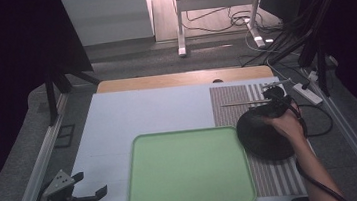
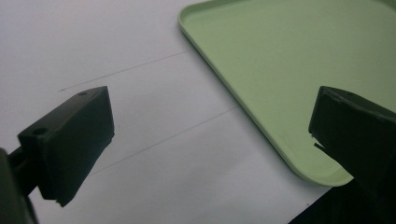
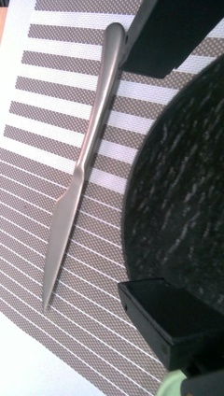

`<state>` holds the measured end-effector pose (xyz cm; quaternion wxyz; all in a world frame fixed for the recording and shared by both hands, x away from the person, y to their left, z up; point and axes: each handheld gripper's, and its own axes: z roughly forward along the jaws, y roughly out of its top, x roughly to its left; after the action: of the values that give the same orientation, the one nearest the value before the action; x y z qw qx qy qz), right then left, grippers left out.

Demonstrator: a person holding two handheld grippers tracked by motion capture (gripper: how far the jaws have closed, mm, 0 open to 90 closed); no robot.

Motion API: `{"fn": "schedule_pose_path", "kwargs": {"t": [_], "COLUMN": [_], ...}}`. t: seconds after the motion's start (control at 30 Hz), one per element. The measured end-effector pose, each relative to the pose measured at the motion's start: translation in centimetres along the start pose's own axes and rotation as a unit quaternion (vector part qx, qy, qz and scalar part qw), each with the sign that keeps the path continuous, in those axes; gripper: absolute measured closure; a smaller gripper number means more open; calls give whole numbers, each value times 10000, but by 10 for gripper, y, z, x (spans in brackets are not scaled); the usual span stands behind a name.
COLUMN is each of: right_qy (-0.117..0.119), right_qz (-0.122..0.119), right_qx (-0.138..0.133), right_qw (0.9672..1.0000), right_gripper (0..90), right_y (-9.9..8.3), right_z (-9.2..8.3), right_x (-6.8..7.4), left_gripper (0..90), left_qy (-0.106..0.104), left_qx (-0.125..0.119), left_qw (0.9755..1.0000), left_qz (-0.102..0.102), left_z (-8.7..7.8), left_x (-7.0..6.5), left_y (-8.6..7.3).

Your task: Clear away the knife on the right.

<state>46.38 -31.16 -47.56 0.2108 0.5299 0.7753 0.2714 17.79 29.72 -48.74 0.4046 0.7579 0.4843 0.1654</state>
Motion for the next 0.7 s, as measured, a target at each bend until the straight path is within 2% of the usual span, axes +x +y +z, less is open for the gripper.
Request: {"fn": "schedule_pose_path", "kwargs": {"t": [0.4,0.6,0.7], "right_qy": [-70,-161,-202], "right_qz": [92,101,62], "right_qx": [36,66,113], "right_qw": [9999,9998,9997], "right_gripper": [10,86,188], "right_y": [15,21,24], "right_z": [12,18,20], "right_x": [-13,-21,-25], "left_gripper": [22,26,26], "left_qy": [21,-13,-3], "left_qx": [-82,-73,-77], "left_qw": [9999,10000,9999], "left_qz": [-57,-67,-78], "left_z": [-2,-2,-2], "left_x": [1,1,2], "left_y": [-1,-1,-1]}}
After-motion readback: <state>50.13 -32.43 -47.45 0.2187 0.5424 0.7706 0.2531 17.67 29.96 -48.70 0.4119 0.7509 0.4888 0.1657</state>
